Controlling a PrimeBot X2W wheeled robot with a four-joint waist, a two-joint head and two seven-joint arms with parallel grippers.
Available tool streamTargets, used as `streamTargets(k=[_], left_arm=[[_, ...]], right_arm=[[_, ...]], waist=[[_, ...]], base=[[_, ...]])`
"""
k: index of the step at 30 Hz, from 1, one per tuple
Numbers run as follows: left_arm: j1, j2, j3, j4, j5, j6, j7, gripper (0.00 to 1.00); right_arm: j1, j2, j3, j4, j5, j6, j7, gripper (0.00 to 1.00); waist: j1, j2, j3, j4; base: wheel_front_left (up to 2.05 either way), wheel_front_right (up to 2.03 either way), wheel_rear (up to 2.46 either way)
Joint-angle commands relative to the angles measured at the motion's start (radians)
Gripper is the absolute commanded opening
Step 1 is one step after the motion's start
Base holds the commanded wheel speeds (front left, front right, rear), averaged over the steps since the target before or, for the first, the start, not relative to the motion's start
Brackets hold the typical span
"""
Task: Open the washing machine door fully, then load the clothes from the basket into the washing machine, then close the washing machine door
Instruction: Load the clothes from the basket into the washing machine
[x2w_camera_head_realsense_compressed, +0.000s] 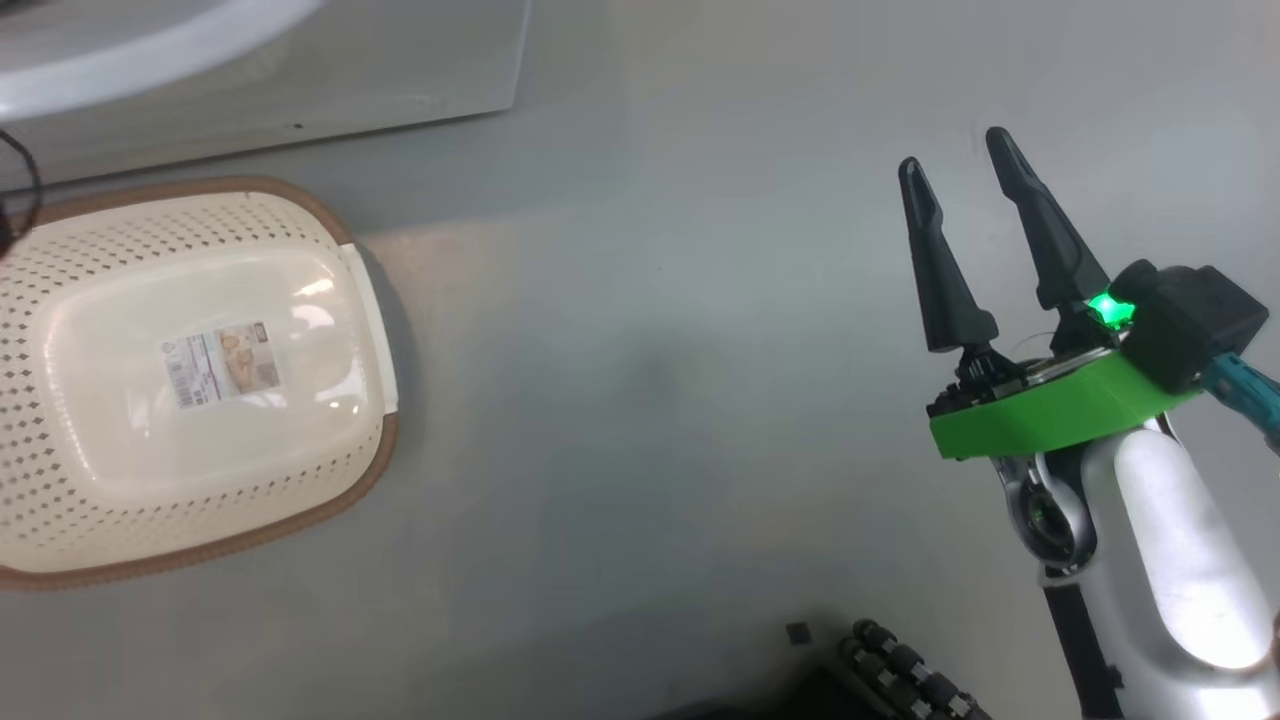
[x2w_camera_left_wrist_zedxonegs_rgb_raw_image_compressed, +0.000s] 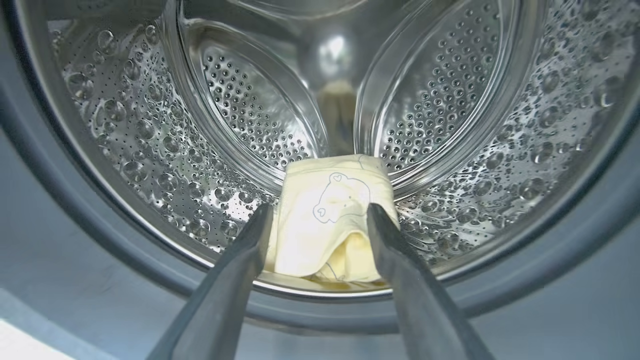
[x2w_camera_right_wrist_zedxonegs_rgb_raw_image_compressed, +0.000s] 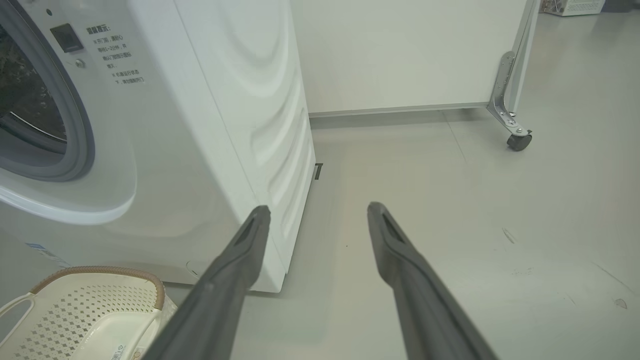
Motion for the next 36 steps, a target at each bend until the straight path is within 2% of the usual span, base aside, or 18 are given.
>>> streamTargets(k=[1, 11, 17, 25, 36], left_arm=[[0.023, 0.038, 0.028, -0.048, -0.005, 0.009, -0.008, 1.0], [0.414, -0.068, 0.006, -0.309, -0.027, 0.079, -0.064, 1.0], [0.586, -0.124, -0.041, -0.402, 0.004, 0.105, -0.081, 1.0], [0.714, -0.187, -0.131, -0.387, 0.021, 0.084, -0.087, 1.0], [0.86, -0.222, -0.169, -0.348, 0.018, 0.075, -0.089, 1.0]], right_arm=[[0.038, -0.007, 0.006, -0.029, -0.007, 0.004, -0.007, 1.0], [0.1, -0.007, -0.054, -0.016, -0.053, 0.004, -0.007, 1.0], [0.157, -0.007, -0.086, -0.012, -0.085, 0.004, 0.004, 1.0], [0.241, -0.007, -0.095, -0.023, -0.127, 0.004, 0.054, 1.0], [0.371, -0.007, -0.113, -0.074, -0.13, 0.004, 0.117, 1.0]], waist=[[0.0001, 0.0, -0.031, 0.024], [0.0001, 0.0, -0.173, 0.094], [0.0001, 0.0, -0.268, 0.155], [0.0001, 0.0, -0.407, 0.218], [0.0001, 0.0, -0.57, 0.254]], base=[[0.0, 0.0, 0.0], [0.0, 0.0, 0.0], [0.0, 0.0, 0.0], [0.0, 0.0, 0.0], [0.0, 0.0, 0.0]])
